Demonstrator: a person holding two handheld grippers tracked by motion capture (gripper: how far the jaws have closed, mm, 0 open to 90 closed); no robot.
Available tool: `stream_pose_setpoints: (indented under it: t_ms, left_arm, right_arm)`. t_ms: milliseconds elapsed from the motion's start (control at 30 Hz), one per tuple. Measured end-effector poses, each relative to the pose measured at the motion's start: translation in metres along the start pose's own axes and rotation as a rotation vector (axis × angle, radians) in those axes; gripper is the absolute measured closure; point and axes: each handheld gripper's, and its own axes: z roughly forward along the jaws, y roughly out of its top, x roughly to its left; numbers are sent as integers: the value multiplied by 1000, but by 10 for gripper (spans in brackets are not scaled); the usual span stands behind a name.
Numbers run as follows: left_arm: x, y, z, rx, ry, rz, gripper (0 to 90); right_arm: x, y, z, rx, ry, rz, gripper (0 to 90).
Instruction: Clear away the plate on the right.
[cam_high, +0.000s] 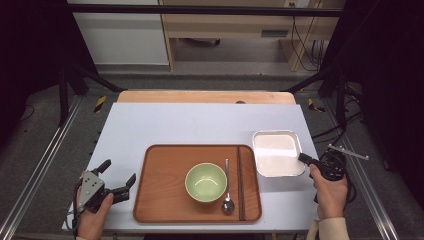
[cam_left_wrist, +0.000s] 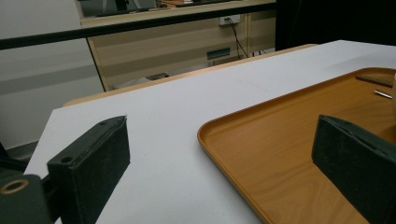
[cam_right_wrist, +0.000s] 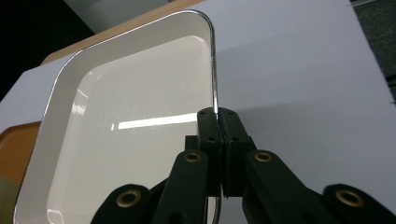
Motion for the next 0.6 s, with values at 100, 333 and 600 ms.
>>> stream_pose_setpoints:
  t_ms: [100,333,600]
  left_arm:
    - [0,0,0,0,-1,3,39]
    - [0,1,-1,0,-2,3,41]
    - [-1,1,1,-1,-8,-1,44]
  right_arm:
    - [12,1,1,3,17,-22,892]
    - [31,2,6,18,76,-50,892]
    - [50,3,5,14,126,-68,892]
